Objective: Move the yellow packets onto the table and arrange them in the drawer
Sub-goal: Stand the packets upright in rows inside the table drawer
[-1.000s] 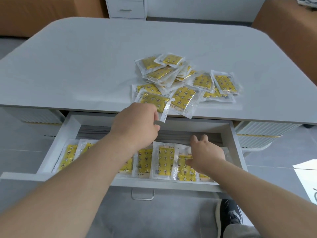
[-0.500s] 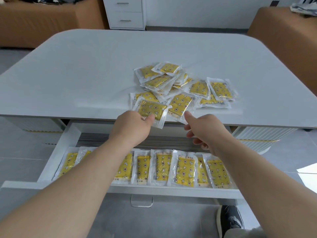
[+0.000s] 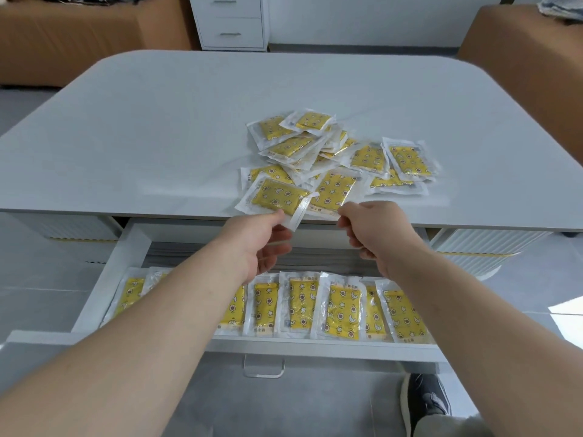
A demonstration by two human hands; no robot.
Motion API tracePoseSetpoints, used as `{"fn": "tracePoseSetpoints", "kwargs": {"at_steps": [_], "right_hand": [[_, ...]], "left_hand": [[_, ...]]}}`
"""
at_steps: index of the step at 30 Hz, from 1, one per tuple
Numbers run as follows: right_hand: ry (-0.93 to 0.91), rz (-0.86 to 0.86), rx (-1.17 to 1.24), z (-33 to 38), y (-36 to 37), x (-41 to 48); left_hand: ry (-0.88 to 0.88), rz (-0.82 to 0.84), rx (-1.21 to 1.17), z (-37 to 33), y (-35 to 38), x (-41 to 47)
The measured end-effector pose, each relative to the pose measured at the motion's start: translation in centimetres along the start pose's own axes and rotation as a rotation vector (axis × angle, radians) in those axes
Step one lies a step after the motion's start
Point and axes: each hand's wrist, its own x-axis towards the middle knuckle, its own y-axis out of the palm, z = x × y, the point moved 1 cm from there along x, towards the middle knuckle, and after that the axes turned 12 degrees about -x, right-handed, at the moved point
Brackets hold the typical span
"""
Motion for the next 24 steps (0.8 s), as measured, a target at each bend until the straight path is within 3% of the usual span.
{"fn": "tracePoseSetpoints", "kwargs": {"at_steps": [5,10,16,24], "right_hand": [[-0.129,-0.106,0.312,0.7,-1.0,-1.2],[-0.032,-0.117,0.554,0.4,-1.5,-1.0],[0.142,-0.121,0.604,-0.1,-1.8,-0.3],[0.160,0.047,0.663,-0.7,-2.8,-0.9]], "left_hand": [[0.178,-0.051,-0.061,-0.4,0.1,-0.5],[0.242,-0.008,-0.278,-0.5,0.1,-1.0],[0.248,-0.028,-0.264,-0.3,-0.3,-0.9],[0.211,0.038,-0.152,0.0,-0.2,-1.4]]}}
